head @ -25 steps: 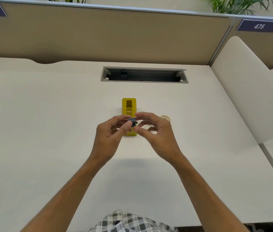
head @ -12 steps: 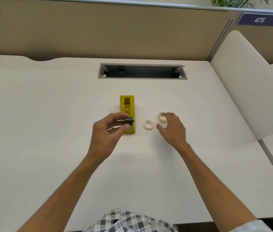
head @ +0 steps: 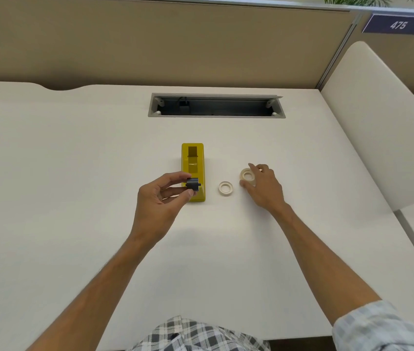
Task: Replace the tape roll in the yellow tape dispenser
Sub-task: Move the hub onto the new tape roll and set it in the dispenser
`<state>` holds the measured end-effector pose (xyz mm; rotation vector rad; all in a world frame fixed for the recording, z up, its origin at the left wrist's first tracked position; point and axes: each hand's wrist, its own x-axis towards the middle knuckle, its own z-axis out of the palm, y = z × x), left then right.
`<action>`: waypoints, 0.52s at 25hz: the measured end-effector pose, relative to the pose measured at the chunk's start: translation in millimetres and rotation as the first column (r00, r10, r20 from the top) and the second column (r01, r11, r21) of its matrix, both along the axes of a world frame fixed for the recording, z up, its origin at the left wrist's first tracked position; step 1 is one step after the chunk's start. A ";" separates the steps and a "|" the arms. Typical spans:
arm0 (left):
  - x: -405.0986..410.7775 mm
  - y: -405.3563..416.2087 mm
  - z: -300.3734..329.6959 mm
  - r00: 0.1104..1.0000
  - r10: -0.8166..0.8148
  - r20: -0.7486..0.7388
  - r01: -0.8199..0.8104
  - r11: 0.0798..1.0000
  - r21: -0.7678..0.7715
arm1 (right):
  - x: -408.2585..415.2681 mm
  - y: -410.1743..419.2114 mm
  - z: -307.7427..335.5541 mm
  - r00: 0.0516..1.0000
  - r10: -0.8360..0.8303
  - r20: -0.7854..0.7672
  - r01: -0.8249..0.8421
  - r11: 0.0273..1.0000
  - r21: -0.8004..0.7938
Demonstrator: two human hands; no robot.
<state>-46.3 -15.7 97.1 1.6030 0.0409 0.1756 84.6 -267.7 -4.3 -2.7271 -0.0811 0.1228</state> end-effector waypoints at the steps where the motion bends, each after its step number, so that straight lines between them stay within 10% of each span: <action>1: 0.5 0.1 0.1 1.000 0.005 0.000 -0.005 1.000 0.007 | 1.5 0.1 1.5 1.000 0.005 -0.008 -0.005 1.000 0.001; 6: 2.4 -0.9 2.9 1.000 0.006 0.014 -0.005 1.000 -0.009 | -11.2 10.8 15.3 0.992 -0.100 0.075 0.067 0.932 0.357; 13: 1.1 -4.3 6.2 1.000 0.022 0.008 -0.022 1.000 0.013 | -58.1 29.7 63.1 0.997 -0.076 -0.033 0.070 0.557 0.828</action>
